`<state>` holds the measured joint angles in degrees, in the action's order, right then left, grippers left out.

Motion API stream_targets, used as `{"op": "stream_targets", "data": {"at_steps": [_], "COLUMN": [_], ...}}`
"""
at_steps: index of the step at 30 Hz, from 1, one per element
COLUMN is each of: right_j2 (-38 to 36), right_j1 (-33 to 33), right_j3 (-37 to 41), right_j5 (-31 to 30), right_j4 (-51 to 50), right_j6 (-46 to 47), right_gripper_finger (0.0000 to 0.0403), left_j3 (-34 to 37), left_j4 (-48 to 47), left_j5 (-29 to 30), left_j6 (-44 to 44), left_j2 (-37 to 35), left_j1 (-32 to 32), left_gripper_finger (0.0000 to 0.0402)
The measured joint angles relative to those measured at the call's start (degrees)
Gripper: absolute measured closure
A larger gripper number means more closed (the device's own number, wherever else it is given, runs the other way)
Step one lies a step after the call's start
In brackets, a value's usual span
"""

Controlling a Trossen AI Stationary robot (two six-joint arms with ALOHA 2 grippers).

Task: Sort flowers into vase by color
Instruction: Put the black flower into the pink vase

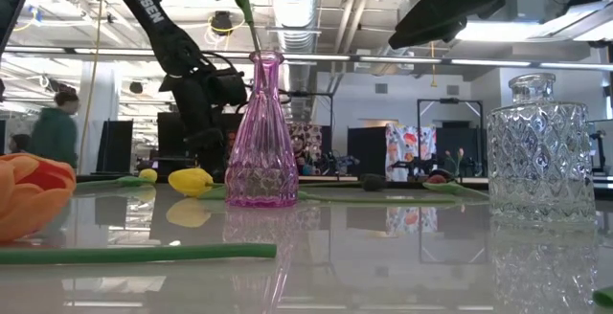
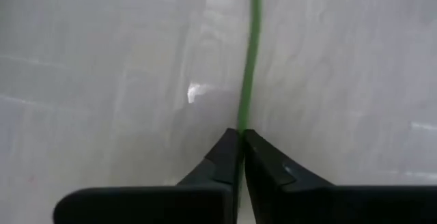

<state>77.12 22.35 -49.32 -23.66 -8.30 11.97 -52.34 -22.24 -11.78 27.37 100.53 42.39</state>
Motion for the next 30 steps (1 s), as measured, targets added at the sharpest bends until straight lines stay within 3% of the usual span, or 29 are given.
{"op": "stream_targets", "data": {"at_steps": [5,15,18,21,27,30], "right_j2": [0.00,-0.02,0.05,0.07,0.02,-0.04], "right_j1": [0.02,-5.04,-10.67,-17.09,-26.25,-27.73], "right_j3": [0.00,2.42,6.37,11.04,17.63,18.16], "right_j5": [0.02,-1.29,4.34,11.28,13.06,14.92], "right_j4": [0.29,2.55,10.32,21.90,43.31,46.95], "right_j6": [1.98,1.78,1.70,2.95,6.43,6.04], "right_gripper_finger": [0.0218,0.0218,0.0218,0.0218,0.0218,0.0218], "left_j3": [0.27,1.40,1.72,1.88,1.88,1.86], "left_j4": [-0.97,4.19,7.42,9.96,15.20,19.71], "left_j5": [-2.21,-18.72,-24.78,-25.77,-27.95,-28.06], "left_j6": [-2.86,-7.14,-8.97,-11.93,-15.00,-17.15], "left_j2": [-1.22,-12.30,-15.05,-16.55,-17.29,-17.29], "left_j1": [0.26,0.04,-0.64,-1.88,-5.87,-7.85], "left_gripper_finger": [0.0401,0.0401,0.0401,0.0401,0.0402,0.0401]}}
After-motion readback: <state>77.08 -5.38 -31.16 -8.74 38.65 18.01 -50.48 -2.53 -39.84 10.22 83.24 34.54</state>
